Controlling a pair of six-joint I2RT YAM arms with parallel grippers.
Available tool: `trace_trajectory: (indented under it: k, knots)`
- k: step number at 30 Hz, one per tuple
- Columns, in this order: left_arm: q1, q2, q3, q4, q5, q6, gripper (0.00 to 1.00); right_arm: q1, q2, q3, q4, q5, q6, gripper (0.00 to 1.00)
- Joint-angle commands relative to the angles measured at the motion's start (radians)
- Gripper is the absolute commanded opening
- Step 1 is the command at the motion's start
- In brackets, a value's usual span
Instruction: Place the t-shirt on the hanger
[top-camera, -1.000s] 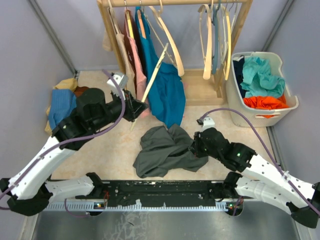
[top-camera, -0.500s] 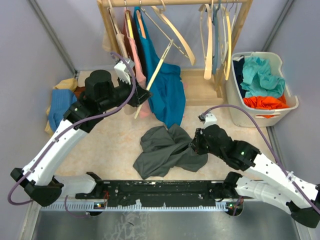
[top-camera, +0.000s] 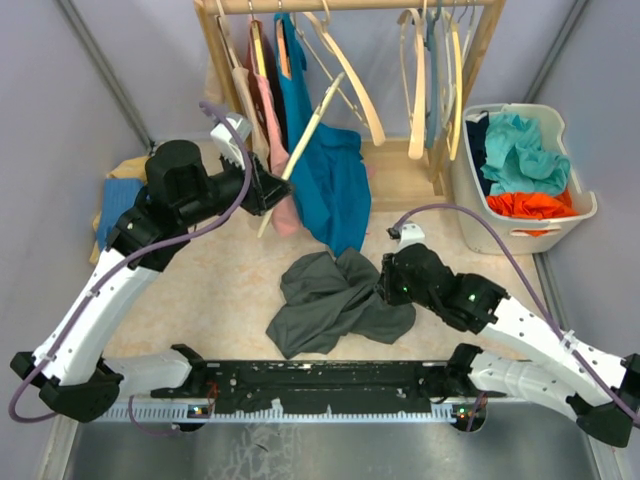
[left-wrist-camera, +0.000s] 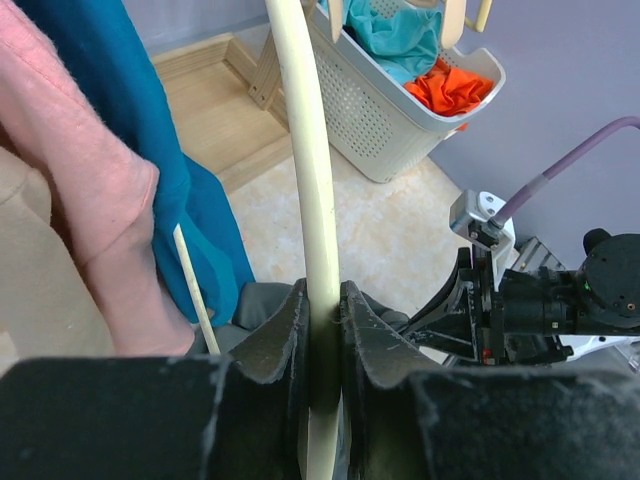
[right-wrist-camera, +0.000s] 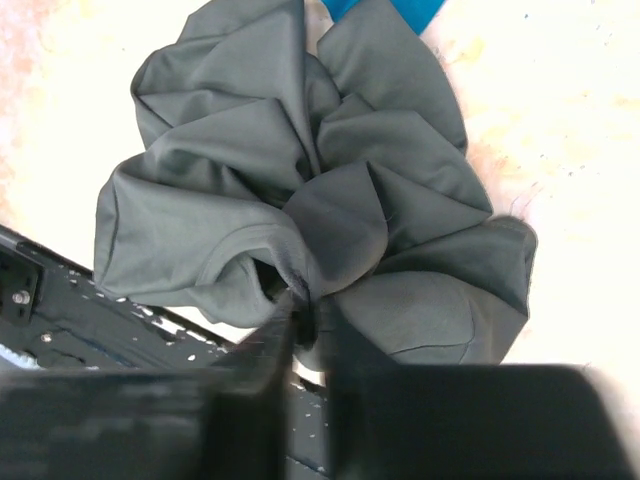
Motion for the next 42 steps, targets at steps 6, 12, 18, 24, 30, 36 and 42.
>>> trace_trajectory:
  k: [6,12,18,24,30,36,42]
  knots:
    - [0.031,-0.046,0.007,0.024,0.032,0.036,0.03,-0.008,0.007,0.118,0.047,0.018,-0.045,0.49]
    - [0.053,-0.046,-0.011,0.034,0.058,0.035,0.03,-0.007,0.014,0.259,0.118,0.011,-0.123,0.58]
    - [0.076,-0.051,-0.011,0.029,0.08,0.041,0.03,-0.007,0.135,0.489,0.123,0.114,-0.223,0.59]
    - [0.091,-0.052,-0.011,0.021,0.103,0.039,0.03,-0.009,0.286,0.759,0.132,0.208,-0.339,0.61]
    - [0.097,-0.048,-0.004,0.014,0.121,0.038,0.03,-0.102,0.462,0.971,0.106,0.177,-0.409,0.62]
    - [0.103,-0.04,0.0,0.009,0.143,0.039,0.03,-0.212,0.554,1.052,0.098,0.099,-0.433,0.61]
    - [0.108,-0.031,0.011,-0.006,0.157,0.046,0.03,-0.315,0.599,1.064,0.116,0.005,-0.443,0.61]
